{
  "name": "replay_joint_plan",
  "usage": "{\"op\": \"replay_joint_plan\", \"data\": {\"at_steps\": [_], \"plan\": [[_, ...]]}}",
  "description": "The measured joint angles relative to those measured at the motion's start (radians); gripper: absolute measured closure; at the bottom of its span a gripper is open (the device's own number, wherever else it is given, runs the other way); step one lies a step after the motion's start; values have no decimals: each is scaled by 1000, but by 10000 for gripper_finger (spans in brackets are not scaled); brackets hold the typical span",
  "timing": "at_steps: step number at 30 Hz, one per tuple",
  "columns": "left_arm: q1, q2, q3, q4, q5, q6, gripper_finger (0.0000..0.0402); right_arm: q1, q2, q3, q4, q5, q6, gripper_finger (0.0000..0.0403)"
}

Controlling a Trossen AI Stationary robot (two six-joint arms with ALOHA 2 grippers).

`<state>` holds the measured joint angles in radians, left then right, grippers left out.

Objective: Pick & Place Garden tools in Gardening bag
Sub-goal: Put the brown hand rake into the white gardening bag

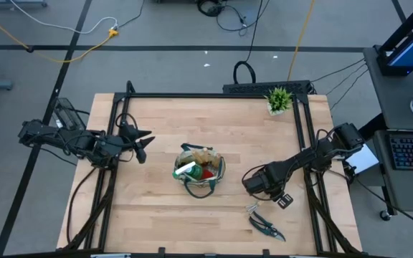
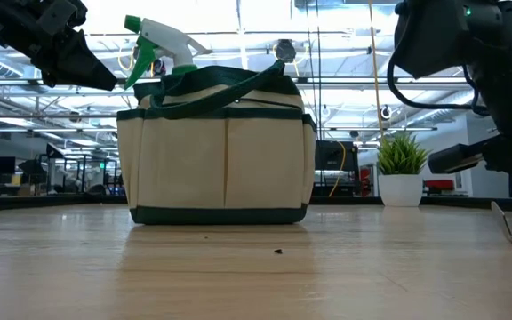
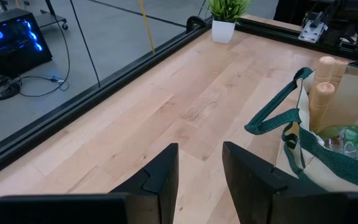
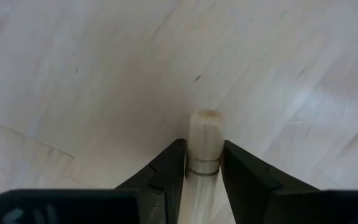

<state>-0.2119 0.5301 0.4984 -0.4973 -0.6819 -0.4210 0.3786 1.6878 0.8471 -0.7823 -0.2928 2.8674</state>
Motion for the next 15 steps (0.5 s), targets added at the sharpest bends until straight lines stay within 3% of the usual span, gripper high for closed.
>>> {"op": "replay_joint_plan", "data": {"at_steps": [15], "plan": [[0, 0, 0, 0, -30, -3, 273, 9, -1, 0, 34, 32, 12, 303]]}}
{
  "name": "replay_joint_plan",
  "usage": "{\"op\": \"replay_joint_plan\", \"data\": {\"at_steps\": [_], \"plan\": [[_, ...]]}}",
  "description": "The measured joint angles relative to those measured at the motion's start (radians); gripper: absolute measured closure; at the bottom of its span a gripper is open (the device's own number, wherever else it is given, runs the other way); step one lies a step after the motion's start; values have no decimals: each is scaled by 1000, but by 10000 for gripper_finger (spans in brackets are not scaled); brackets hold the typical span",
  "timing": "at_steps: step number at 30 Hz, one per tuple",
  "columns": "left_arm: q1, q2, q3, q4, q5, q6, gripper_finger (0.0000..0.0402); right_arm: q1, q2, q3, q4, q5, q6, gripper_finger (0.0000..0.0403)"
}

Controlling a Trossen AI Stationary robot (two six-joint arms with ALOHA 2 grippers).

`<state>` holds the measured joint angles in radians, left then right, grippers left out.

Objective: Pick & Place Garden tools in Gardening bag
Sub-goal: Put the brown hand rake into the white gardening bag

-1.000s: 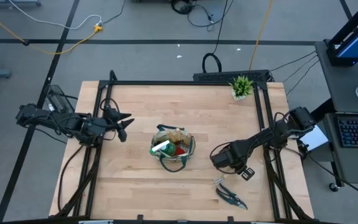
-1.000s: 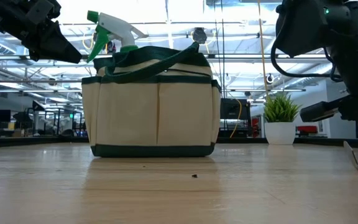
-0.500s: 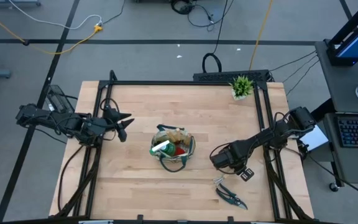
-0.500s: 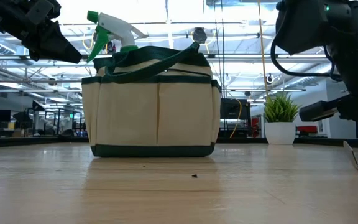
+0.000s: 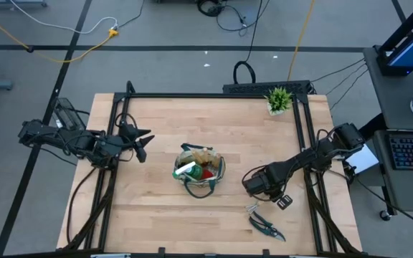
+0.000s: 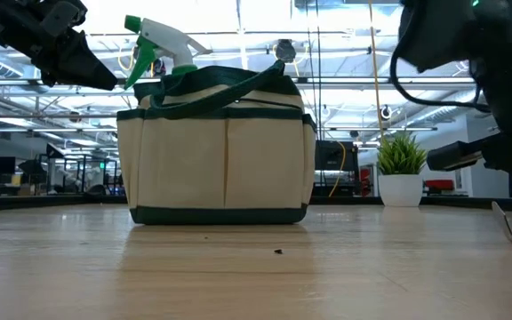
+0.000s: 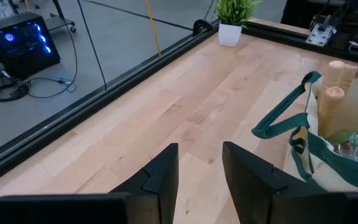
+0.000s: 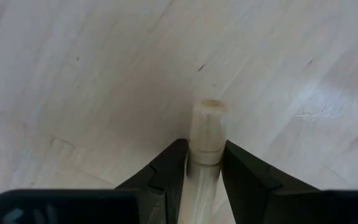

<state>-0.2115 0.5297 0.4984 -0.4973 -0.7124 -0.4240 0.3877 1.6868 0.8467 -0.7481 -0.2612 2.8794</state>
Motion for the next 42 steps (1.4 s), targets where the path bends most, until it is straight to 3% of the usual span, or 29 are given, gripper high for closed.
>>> {"op": "replay_joint_plan", "data": {"at_steps": [16, 23, 30, 42], "plan": [[0, 0, 0, 0, 0, 0, 272, 41, -4, 0, -15, 65, 1, 303], [0, 0, 0, 0, 4, 0, 272, 40, -4, 0, -11, 62, 98, 303], [0, 0, 0, 0, 5, -2, 272, 40, -4, 0, -13, 59, -5, 303], [0, 0, 0, 0, 6, -7, 272, 39, -7, 0, -14, 31, 45, 303]]}}
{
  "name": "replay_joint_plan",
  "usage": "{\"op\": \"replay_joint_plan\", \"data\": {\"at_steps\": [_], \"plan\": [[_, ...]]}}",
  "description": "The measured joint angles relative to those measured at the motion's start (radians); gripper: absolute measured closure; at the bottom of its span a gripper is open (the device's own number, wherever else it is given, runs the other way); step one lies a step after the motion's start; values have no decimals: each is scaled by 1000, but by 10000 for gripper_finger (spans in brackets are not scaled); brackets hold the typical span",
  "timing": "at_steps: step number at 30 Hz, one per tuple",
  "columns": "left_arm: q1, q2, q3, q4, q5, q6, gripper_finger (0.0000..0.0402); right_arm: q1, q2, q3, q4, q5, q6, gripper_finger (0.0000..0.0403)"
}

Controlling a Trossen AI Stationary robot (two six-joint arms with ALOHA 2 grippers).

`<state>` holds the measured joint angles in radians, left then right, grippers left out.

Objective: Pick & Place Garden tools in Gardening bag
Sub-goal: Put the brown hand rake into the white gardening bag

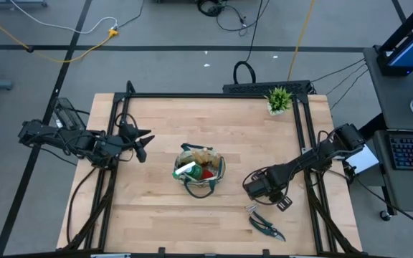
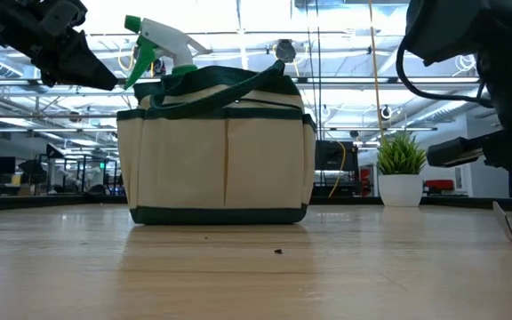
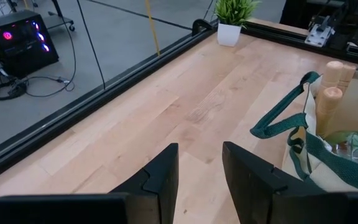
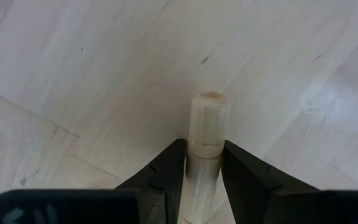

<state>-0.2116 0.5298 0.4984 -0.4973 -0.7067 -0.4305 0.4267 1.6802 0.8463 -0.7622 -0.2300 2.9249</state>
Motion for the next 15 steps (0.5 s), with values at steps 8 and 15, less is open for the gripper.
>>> {"op": "replay_joint_plan", "data": {"at_steps": [8, 15], "plan": [[0, 0, 0, 0, 2, -20, 272, 0, 0, 0, 3, -1, -27, 303], [0, 0, 0, 0, 2, -20, 272, 0, -1, 0, 9, -3, -9, 303]]}}
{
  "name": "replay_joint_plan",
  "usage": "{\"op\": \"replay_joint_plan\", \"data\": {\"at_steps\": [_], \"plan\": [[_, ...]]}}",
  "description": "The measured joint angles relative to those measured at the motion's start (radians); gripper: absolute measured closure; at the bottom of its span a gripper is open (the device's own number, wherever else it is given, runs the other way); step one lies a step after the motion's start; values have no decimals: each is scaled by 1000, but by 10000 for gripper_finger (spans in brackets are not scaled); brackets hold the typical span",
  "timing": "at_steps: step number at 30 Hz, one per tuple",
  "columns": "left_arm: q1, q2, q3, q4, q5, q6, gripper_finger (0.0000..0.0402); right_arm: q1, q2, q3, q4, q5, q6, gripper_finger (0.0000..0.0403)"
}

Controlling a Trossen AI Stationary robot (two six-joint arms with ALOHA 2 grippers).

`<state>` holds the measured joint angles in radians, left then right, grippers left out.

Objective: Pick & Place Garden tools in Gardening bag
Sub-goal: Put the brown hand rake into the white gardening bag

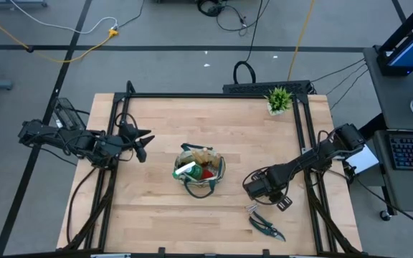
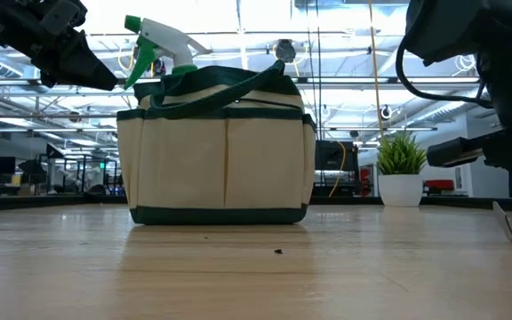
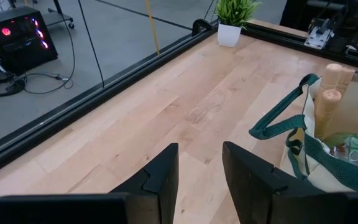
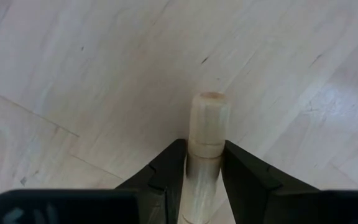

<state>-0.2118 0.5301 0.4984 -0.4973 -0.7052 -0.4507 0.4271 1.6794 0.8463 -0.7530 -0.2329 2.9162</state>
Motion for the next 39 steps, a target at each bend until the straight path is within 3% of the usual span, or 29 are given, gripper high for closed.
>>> {"op": "replay_joint_plan", "data": {"at_steps": [21, 31, 39], "plan": [[0, 0, 0, 0, 0, 1, 272, 0, -1, 0, 33, -1, 20, 303], [0, 0, 0, 0, 0, 3, 272, 0, -1, 0, 51, 8, 59, 337], [0, 0, 0, 0, 33, 2, 272, 1, -1, 0, 68, 24, 75, 334]]}}
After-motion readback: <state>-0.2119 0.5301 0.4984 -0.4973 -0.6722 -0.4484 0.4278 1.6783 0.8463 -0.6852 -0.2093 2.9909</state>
